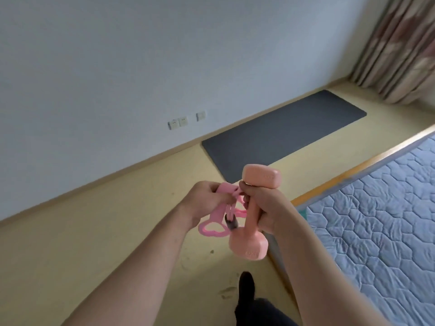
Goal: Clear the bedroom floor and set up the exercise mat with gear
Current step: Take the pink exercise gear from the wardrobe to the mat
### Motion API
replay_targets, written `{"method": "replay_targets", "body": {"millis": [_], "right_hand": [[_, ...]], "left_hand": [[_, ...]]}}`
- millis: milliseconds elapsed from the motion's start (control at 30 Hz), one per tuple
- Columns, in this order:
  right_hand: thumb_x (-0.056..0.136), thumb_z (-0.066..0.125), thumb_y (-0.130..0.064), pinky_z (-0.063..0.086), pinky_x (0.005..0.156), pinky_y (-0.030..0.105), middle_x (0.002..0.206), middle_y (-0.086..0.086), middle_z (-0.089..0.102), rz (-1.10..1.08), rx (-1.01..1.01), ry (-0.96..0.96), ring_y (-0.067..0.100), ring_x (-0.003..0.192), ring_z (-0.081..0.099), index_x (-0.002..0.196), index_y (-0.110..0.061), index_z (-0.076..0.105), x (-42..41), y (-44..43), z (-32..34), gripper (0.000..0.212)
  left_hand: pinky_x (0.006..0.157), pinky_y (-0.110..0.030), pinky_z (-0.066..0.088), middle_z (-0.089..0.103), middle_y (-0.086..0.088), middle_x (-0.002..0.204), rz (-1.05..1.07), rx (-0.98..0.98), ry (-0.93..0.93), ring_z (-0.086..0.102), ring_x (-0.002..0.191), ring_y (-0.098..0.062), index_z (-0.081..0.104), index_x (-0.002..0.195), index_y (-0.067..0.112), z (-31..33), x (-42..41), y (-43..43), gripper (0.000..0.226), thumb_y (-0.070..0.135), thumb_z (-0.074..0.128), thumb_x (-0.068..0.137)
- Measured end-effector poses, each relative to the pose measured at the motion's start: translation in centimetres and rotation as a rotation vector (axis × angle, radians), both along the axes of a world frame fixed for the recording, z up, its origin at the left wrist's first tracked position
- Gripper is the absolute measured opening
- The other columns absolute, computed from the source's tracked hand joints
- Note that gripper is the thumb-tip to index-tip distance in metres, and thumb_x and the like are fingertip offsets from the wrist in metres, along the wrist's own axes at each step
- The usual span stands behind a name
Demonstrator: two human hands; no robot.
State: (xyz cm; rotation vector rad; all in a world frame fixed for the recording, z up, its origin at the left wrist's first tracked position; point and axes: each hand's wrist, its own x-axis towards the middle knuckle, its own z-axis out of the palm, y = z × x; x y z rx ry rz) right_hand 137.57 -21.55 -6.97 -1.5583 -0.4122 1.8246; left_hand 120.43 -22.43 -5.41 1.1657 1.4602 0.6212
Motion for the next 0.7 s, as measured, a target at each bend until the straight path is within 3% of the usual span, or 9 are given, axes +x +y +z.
{"method": "replay_targets", "body": {"millis": [67, 167, 300, 367, 433, 567, 700], "right_hand": [[0.079, 0.086, -0.026, 0.051, 0.056, 0.027, 0.061, 0.002, 0.062, -0.040, -0.029, 0.004, 0.014, 0.054, 0.056, 0.085, -0.009, 0.076, 0.8, 4.1, -0.9, 0.021], [0.082, 0.083, -0.028, 0.046, 0.053, 0.023, 0.060, 0.001, 0.058, -0.100, -0.089, 0.051, 0.013, 0.051, 0.052, 0.071, -0.009, 0.078, 2.8, 11.4, -3.0, 0.023], [0.083, 0.079, -0.027, 0.044, 0.058, 0.024, 0.056, -0.002, 0.057, -0.218, -0.177, 0.126, 0.013, 0.050, 0.053, 0.066, -0.013, 0.072, 5.8, 21.0, -3.9, 0.023], [0.081, 0.077, -0.024, 0.046, 0.065, 0.028, 0.055, -0.001, 0.056, -0.283, -0.172, 0.148, 0.015, 0.049, 0.054, 0.064, -0.017, 0.063, 7.5, 25.7, -3.5, 0.023], [0.077, 0.078, -0.023, 0.048, 0.074, 0.035, 0.056, -0.001, 0.055, -0.322, -0.162, 0.153, 0.016, 0.051, 0.055, 0.065, -0.017, 0.061, 8.8, 29.5, -2.5, 0.021], [0.075, 0.080, -0.023, 0.051, 0.069, 0.034, 0.055, 0.002, 0.057, -0.378, -0.153, 0.130, 0.017, 0.046, 0.056, 0.061, -0.017, 0.063, 11.4, 37.0, -1.6, 0.023], [0.076, 0.080, -0.023, 0.048, 0.065, 0.032, 0.054, 0.003, 0.058, -0.439, -0.134, 0.096, 0.018, 0.048, 0.056, 0.066, -0.016, 0.062, 14.2, 45.4, -2.3, 0.022]], "left_hand": [[0.083, -0.032, 0.057, 0.078, -0.008, 0.092, -0.043, 0.012, 0.000, 0.070, 0.080, -0.013, 0.081, 0.088, 0.015, -1.0, 0.3, 5.2, 0.015, 0.029, 0.081, 0.084], [0.080, -0.029, 0.055, 0.075, -0.005, 0.080, -0.087, 0.006, 0.002, 0.067, 0.075, -0.009, 0.079, 0.078, 0.016, -3.0, 1.4, 13.3, 0.024, 0.040, 0.082, 0.083], [0.080, -0.036, 0.059, 0.078, -0.008, 0.085, -0.108, 0.016, -0.024, 0.073, 0.079, -0.017, 0.078, 0.084, 0.011, -4.0, 2.5, 23.2, 0.026, 0.034, 0.081, 0.074], [0.070, -0.031, 0.057, 0.078, -0.009, 0.082, -0.145, 0.025, -0.045, 0.075, 0.075, -0.019, 0.077, 0.082, 0.015, -3.5, 3.6, 28.3, 0.017, 0.029, 0.074, 0.074], [0.070, -0.031, 0.057, 0.078, -0.007, 0.082, -0.175, 0.040, -0.067, 0.074, 0.075, -0.021, 0.078, 0.083, 0.020, -2.3, 4.7, 33.0, 0.011, 0.027, 0.071, 0.079], [0.073, -0.041, 0.060, 0.077, -0.009, 0.087, -0.235, 0.027, -0.138, 0.073, 0.076, -0.030, 0.077, 0.101, 0.020, -1.0, 7.5, 42.4, 0.013, 0.022, 0.067, 0.092], [0.080, -0.045, 0.060, 0.076, -0.015, 0.096, -0.301, -0.031, -0.152, 0.074, 0.087, -0.033, 0.076, 0.104, 0.017, -1.6, 11.1, 53.0, 0.013, 0.020, 0.069, 0.094]]}}
